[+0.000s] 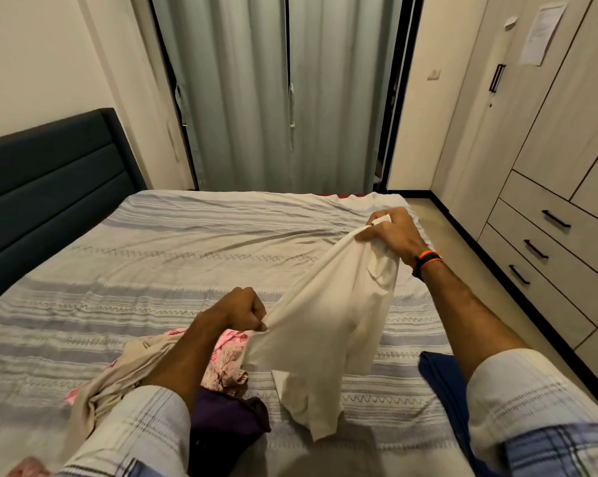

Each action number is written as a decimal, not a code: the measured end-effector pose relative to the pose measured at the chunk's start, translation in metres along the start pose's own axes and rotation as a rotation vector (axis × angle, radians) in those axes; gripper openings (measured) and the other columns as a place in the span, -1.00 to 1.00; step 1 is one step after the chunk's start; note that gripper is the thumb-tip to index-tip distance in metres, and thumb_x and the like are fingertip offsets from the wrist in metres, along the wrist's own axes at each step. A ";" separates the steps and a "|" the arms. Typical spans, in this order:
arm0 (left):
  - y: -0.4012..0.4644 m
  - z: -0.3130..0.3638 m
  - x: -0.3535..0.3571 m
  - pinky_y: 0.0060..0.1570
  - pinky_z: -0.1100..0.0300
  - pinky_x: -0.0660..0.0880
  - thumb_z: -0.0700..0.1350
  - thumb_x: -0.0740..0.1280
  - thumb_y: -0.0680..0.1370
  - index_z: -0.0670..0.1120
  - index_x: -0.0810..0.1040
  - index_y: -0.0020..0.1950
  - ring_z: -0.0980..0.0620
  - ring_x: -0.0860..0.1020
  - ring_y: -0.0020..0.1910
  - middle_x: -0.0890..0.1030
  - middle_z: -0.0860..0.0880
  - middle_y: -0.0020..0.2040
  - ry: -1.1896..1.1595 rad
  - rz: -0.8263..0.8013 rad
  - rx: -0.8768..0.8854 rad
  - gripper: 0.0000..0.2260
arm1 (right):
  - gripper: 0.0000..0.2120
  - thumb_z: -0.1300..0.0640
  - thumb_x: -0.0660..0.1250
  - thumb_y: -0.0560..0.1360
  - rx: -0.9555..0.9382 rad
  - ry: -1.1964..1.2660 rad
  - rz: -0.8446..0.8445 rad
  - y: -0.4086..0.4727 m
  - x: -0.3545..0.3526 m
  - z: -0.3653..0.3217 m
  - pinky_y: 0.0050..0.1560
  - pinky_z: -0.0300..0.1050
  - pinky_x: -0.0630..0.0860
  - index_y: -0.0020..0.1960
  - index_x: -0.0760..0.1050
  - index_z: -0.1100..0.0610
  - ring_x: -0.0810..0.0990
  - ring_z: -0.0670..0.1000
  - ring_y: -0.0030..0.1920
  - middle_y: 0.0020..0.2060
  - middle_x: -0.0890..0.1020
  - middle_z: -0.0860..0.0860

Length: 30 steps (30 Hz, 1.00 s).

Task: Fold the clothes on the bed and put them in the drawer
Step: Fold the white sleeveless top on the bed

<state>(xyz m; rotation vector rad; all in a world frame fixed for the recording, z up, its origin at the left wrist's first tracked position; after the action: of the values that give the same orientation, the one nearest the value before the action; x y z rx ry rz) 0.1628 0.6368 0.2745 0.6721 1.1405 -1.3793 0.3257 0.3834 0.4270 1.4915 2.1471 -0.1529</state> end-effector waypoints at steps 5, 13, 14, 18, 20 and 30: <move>-0.001 0.016 0.012 -0.22 0.25 0.52 -0.15 0.54 0.34 -0.01 0.64 -0.33 0.11 0.60 -0.30 0.64 0.10 -0.33 0.028 0.005 0.083 -0.88 | -0.71 0.32 0.53 0.18 0.024 0.291 0.151 0.001 -0.009 0.004 -0.28 -0.10 0.36 -0.51 0.45 0.08 0.41 0.03 -0.35 -0.47 0.45 0.02; 0.002 0.011 0.006 -0.16 0.19 0.52 -0.14 0.41 0.40 0.06 0.55 -0.23 0.01 0.59 -0.14 0.63 0.04 -0.19 -0.261 0.194 -0.002 -0.89 | -0.67 0.38 0.51 0.27 -0.037 0.416 0.090 0.005 0.002 -0.011 -0.38 -0.22 0.31 -0.43 0.37 0.16 0.32 -0.03 -0.41 -0.45 0.36 0.03; 0.004 0.015 0.004 -0.09 0.16 0.55 -0.10 0.45 0.41 0.06 0.57 -0.14 0.03 0.60 -0.06 0.63 0.06 -0.11 -0.291 0.201 0.004 -0.90 | -0.69 0.39 0.51 0.28 -0.051 0.400 0.072 0.005 0.006 -0.015 -0.38 -0.23 0.33 -0.42 0.39 0.18 0.34 -0.03 -0.40 -0.44 0.38 0.04; 0.007 0.055 -0.021 -0.09 0.35 0.47 0.12 0.56 0.37 0.02 0.49 0.21 0.23 0.55 0.06 0.58 0.17 0.07 -0.554 0.329 0.108 -0.50 | -0.75 0.37 0.51 0.28 -0.127 0.217 -0.081 0.000 0.030 -0.038 -0.35 -0.24 0.38 -0.44 0.49 0.17 0.44 -0.04 -0.40 -0.47 0.50 0.00; 0.007 0.081 -0.039 -0.09 0.42 0.42 0.12 0.57 0.36 0.02 0.49 0.25 0.22 0.56 0.08 0.60 0.14 0.10 -0.610 0.384 0.180 -0.46 | -0.77 0.34 0.51 0.26 -0.174 0.158 -0.184 -0.004 0.045 -0.048 -0.35 -0.25 0.39 -0.45 0.51 0.14 0.46 -0.05 -0.40 -0.49 0.52 -0.05; 0.016 0.083 -0.036 -0.27 0.30 0.40 -0.13 0.45 0.42 -0.05 0.57 -0.25 0.16 0.51 -0.35 0.58 0.08 -0.35 -0.450 0.457 0.064 -0.91 | -0.84 0.36 0.46 0.22 -0.178 0.208 -0.325 -0.014 0.050 -0.063 -0.37 -0.28 0.39 -0.42 0.50 0.23 0.46 -0.10 -0.43 -0.50 0.50 -0.02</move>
<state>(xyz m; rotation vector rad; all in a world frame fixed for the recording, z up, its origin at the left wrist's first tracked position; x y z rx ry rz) 0.2026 0.5781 0.3330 0.5827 0.5441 -1.0989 0.2778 0.4438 0.4545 1.0930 2.4872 0.0831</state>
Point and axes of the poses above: each hand's wrist, its own y-axis towards the middle knuckle, its own x-axis out of the palm, z = x × y, the point moved 10 cm from there along y, towards the middle knuckle
